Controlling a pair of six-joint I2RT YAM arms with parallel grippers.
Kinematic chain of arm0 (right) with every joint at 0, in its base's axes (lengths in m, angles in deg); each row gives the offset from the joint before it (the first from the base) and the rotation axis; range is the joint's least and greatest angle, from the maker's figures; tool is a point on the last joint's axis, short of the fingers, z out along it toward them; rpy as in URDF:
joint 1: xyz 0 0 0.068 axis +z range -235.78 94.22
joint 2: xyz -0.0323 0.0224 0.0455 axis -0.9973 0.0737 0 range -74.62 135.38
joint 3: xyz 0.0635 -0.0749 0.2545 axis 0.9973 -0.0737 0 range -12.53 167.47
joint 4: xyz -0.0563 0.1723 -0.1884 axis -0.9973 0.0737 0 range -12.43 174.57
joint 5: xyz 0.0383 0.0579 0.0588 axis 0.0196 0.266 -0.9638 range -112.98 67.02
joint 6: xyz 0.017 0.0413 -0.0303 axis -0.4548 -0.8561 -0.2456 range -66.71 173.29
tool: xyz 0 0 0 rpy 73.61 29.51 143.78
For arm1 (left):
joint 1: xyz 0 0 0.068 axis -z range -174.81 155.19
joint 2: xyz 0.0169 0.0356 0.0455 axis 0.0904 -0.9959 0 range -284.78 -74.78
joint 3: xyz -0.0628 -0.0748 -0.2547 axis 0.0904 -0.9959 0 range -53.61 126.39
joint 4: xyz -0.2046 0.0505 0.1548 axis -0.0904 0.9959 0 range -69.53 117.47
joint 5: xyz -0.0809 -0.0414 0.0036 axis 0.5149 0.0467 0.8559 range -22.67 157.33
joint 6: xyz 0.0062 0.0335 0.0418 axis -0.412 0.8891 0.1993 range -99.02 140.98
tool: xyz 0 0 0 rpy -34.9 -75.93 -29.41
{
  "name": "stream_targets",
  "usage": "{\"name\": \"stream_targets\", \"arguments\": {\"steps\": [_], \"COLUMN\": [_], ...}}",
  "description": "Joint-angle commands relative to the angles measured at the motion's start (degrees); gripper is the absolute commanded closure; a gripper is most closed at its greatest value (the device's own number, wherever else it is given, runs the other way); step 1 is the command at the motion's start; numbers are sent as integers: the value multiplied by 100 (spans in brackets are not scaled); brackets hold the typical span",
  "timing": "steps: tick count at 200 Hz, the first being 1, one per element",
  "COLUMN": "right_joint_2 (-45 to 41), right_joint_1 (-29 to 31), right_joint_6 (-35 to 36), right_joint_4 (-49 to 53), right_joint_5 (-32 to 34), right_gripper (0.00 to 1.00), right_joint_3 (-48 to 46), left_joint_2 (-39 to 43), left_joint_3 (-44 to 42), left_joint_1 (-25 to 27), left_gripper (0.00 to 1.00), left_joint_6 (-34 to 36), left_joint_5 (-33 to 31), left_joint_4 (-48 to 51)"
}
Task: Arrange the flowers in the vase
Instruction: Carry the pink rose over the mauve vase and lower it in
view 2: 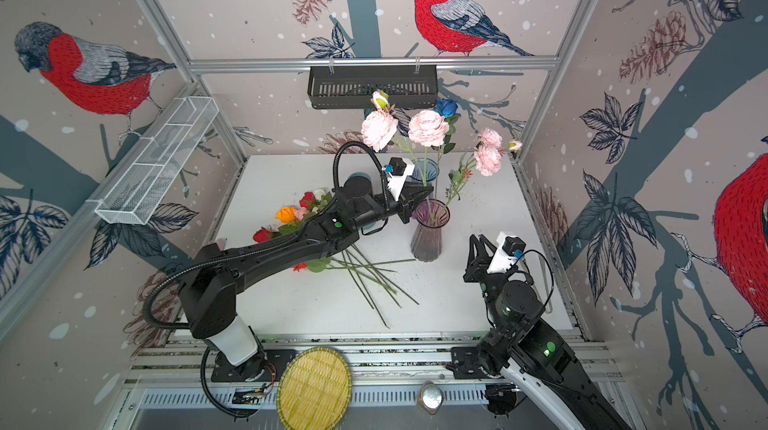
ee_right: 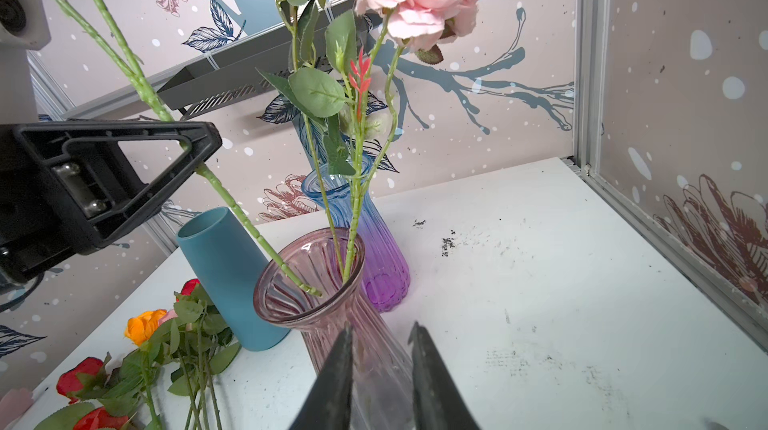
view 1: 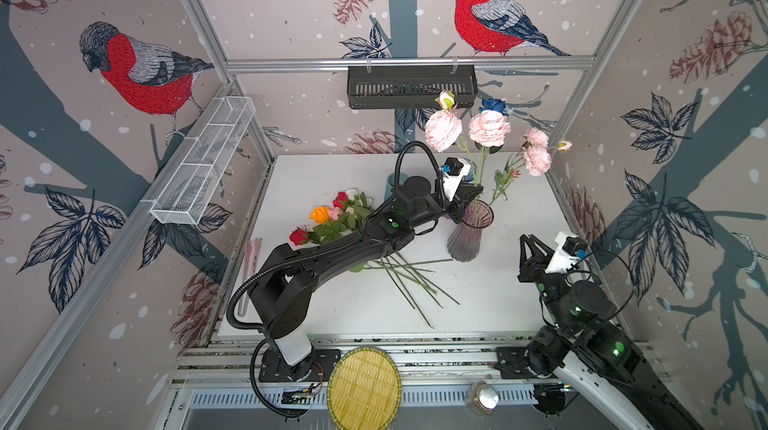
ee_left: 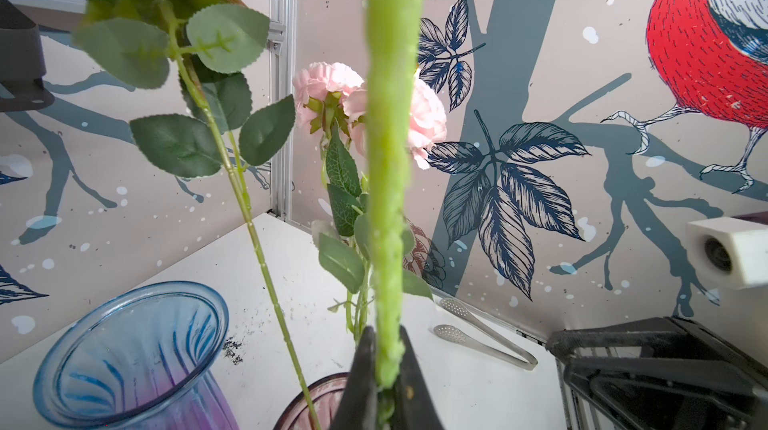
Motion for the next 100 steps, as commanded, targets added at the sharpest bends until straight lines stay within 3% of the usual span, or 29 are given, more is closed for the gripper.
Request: {"name": "stream_targets", "arguments": {"steps": [1,69,81,92,100], "right_joint_2": [10,21,20,20,21], "right_joint_1": [12,10,10,3,13], "right_joint_6": [25,51,48,56,57], "right_joint_4": [-99,-92,-91,-90,-91], "right_joint_5": [-34,-51,-38,-39,-42], "right_gripper": [73,71,71,71,70], "right_joint_3": [12,39,47,47,48], "left_joint_2": [5,-516,-558,-561,-543], "left_joint_3": [-78,-185,-183,-193,-234], "left_joint_1": [13,6,10,14,11], "left_gripper": [100,100,90,71,67], "left_joint_6": [-61,-408,-460,-488,-492], "left_joint_5": [86,123,126,83,53], "left_joint_4": [-237,-533,-539,-533,-564]}}
